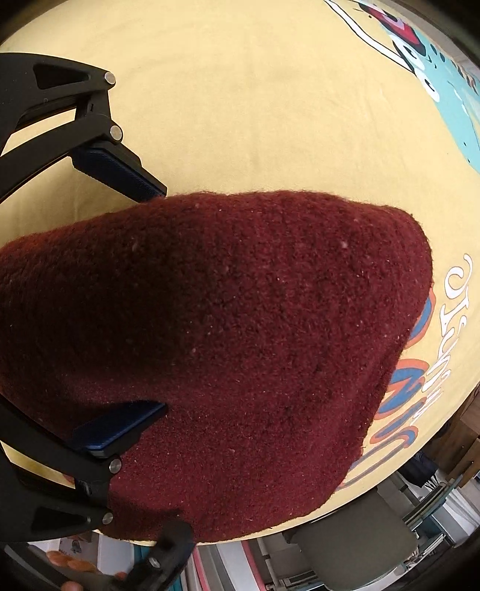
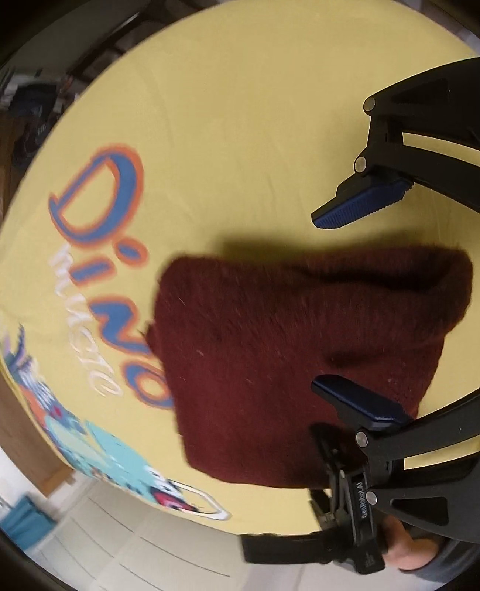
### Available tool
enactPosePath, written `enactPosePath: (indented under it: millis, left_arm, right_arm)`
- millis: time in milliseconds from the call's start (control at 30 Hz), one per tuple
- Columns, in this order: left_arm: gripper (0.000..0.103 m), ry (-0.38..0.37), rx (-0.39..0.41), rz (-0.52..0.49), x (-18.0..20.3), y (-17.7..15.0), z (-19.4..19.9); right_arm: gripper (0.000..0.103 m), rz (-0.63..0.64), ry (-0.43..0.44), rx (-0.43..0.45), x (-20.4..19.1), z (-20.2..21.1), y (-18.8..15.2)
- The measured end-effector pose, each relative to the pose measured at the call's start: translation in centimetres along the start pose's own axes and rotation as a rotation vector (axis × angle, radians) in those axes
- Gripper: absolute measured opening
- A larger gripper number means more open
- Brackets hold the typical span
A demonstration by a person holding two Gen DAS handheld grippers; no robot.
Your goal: Fold small clothes
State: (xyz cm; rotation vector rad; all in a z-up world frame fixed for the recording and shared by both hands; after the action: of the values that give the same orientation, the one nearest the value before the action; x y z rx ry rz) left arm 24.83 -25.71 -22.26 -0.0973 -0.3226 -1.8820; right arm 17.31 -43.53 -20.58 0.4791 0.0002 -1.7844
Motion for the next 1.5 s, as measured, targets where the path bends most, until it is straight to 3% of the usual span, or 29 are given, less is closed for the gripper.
enactPosePath:
  millis: [100, 200, 300, 400, 467, 533, 600, 667, 833, 967, 1267, 1500]
  left_arm:
    - [0.103, 0.002, -0.003, 0.007, 0.0, -0.1, -0.3]
    - [0.103, 0.002, -0.006, 0.008, 0.0, 0.0, -0.5]
    - [0.103, 0.014, 0.003, -0.013, -0.4, -0.7, 0.0]
    - [0.103, 0.009, 0.005, -0.014, -0.3, -0.6, -0.3]
    - [0.103, 0.002, 0.004, -0.018, -0.5, -0.6, -0.5]
    - [0.103, -0.002, 0.006, -0.025, -0.6, -0.6, -0.5]
    - [0.097, -0.014, 0.01, -0.032, -0.6, -0.6, -0.4]
    - [0.076, -0.064, 0.013, -0.032, -0.1, -0.7, -0.2]
    - [0.055, -0.084, 0.037, -0.063, 0.5, -0.5, 0.9]
    - [0.045, -0.149, 0.056, -0.079, 0.2, -0.2, 3.2]
    - [0.045, -0.22, 0.171, -0.094, -3.0, -0.2, 10.7]
    - [0.044, -0.182, 0.216, -0.057, -8.9, -1.4, 12.8]
  right_arm:
    - [0.086, -0.008, 0.047, -0.033, -0.3, -2.7, -0.4]
    - [0.102, -0.053, 0.057, -0.025, 0.8, -4.1, -0.5]
    - [0.102, -0.123, 0.137, -0.053, 1.7, -5.5, -0.9]
    - [0.102, -0.135, 0.144, -0.051, 1.6, -5.7, -1.2]
    - [0.096, -0.122, 0.139, -0.056, 1.1, -5.5, -1.1]
    - [0.073, -0.122, 0.182, -0.056, 0.3, -5.1, -1.0]
    - [0.068, -0.105, 0.152, -0.057, -0.3, -4.9, -0.9]
    - [0.061, -0.107, 0.145, -0.055, -0.8, -4.7, -0.9]
    - [0.044, -0.102, 0.129, -0.012, -1.9, -3.2, -0.9]
    - [0.041, -0.063, 0.123, 0.037, -3.7, -0.5, -0.7]
    - [0.039, 0.049, 0.152, 0.132, -10.5, 4.8, 0.7]
    - [0.039, 0.115, 0.159, 0.11, -17.2, 1.6, 0.8]
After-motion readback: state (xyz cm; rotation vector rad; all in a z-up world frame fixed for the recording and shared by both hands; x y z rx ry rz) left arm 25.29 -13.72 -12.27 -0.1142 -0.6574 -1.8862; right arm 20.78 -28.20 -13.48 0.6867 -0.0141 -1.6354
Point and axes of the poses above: each gripper's, at about its wrist camera, not at the fingertips, and z roughly against the way its jaws point, x to its right, y to its top, the point moved 5 cm from there along -z, roughly the way its jaws point, and after that the axes turned 1 degree about y, right-handed, at the moved point
